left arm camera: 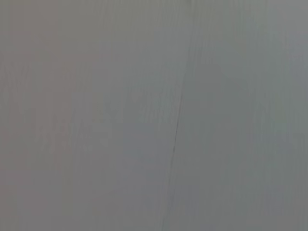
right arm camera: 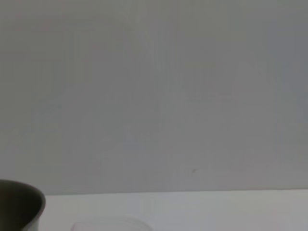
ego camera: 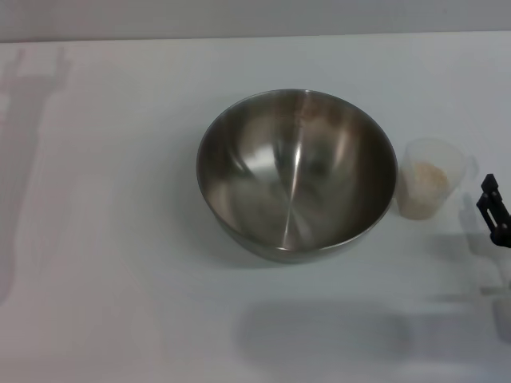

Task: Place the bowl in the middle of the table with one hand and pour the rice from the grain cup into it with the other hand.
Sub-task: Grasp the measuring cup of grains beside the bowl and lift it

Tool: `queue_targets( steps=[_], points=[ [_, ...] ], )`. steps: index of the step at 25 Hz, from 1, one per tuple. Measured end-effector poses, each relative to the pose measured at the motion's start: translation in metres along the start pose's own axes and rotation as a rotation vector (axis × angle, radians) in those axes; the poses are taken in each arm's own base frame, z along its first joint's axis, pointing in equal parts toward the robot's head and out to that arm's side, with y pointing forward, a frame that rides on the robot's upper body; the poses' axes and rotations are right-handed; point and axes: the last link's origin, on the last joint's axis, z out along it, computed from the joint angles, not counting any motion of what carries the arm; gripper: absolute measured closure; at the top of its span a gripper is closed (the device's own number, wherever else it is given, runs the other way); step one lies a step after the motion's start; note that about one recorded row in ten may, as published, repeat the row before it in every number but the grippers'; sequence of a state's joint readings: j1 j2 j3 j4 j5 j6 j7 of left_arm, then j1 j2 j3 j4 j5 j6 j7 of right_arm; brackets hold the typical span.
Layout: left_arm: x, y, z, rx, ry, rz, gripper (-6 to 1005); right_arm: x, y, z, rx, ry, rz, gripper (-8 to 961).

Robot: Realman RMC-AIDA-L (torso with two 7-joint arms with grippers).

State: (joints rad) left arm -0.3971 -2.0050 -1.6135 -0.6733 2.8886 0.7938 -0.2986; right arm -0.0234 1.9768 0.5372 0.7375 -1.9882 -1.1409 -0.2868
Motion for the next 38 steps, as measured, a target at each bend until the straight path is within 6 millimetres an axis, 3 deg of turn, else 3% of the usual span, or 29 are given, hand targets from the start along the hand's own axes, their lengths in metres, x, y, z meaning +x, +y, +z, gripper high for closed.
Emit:
queue_targets(
  steps=[38],
  points=[
    [-0.002, -0.003, -0.011, 0.025, 0.024, -0.022, 273, 0.003, 0.000, 0.035, -0.063, 0.036, -0.083, 251]
  ],
)
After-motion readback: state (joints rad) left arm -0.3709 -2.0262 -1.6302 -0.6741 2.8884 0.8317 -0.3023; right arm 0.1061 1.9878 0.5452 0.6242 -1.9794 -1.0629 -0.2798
